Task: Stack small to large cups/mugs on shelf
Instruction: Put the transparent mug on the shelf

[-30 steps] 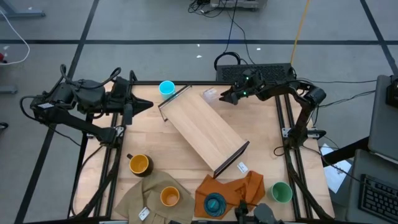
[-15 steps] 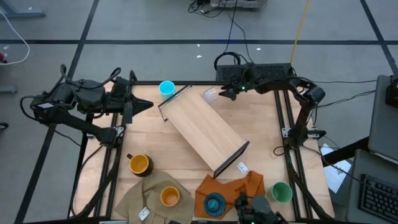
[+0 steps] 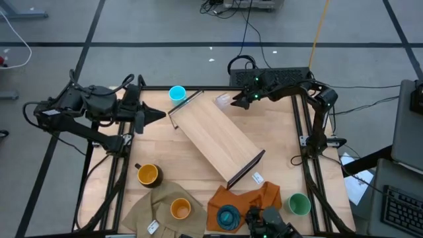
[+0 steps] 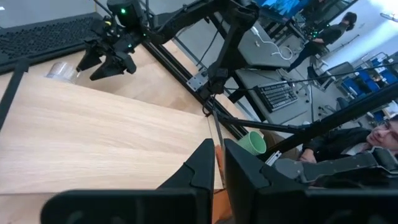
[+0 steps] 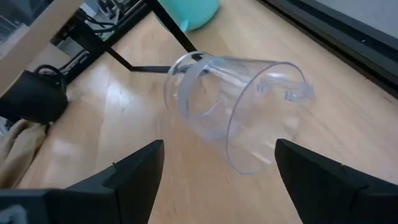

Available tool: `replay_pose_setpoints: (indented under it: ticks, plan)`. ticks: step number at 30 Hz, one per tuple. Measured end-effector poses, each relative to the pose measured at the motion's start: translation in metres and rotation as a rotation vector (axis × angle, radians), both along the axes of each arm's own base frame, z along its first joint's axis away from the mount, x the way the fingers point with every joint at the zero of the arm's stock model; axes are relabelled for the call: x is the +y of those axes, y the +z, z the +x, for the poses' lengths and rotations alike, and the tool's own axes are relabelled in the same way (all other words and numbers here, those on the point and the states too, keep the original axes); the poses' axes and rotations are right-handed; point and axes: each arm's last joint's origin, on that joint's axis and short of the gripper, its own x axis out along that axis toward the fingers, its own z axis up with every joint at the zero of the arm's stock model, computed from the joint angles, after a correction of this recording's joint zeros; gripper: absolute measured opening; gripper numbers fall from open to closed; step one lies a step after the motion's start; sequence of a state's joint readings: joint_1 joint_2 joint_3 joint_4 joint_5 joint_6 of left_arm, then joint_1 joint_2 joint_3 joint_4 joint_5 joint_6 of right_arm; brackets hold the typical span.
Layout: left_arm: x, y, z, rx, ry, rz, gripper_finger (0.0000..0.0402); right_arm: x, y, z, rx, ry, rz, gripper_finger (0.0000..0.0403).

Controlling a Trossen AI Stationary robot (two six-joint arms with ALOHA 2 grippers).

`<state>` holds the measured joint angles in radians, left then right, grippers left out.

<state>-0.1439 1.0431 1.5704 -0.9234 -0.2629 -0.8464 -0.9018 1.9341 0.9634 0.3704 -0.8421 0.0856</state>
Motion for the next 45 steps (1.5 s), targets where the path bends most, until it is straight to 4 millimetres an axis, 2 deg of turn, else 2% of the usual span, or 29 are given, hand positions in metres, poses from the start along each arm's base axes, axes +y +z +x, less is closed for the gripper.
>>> replay_pose_setpoints:
  ticks: [8,18,21,23,26,27,31,40,45]
  plan:
    - [0.0,-0.001,0.001,0.002,0.005,-0.015,0.0033,-0.001,0.004,0.002,-0.045,0.021,-0.028,0.0288]
    - [0.0,-0.001,0.002,0.001,0.008,-0.021,0.0033,0.008,0.005,0.013,-0.069,0.079,-0.038,0.0254]
    - [0.0,-0.001,0.002,0.001,0.008,-0.021,0.0033,0.009,0.005,0.015,-0.072,0.09,-0.045,0.0207]
    - [0.0,-0.001,0.002,0.001,0.008,-0.021,0.0033,0.01,0.005,0.015,-0.072,0.092,-0.046,0.0149]
    - [0.0,-0.001,0.002,0.001,0.008,-0.021,0.0033,0.01,0.005,0.015,-0.074,0.099,-0.061,0.0037]
    - [0.0,-0.001,0.002,0.001,0.008,-0.021,0.0033,0.01,0.005,0.015,-0.074,0.102,-0.067,0.0019]
    - [0.0,-0.001,0.002,0.0,0.01,-0.027,0.0033,0.009,0.006,0.015,-0.078,0.105,-0.069,0.0002]
    - [0.0,-0.001,0.002,0.001,0.008,-0.021,0.0033,0.01,0.007,0.015,-0.086,0.111,-0.03,0.0]
    - [0.0,-0.001,0.002,0.003,0.003,-0.008,0.0033,0.011,0.018,0.014,-0.1,0.108,-0.049,0.0]
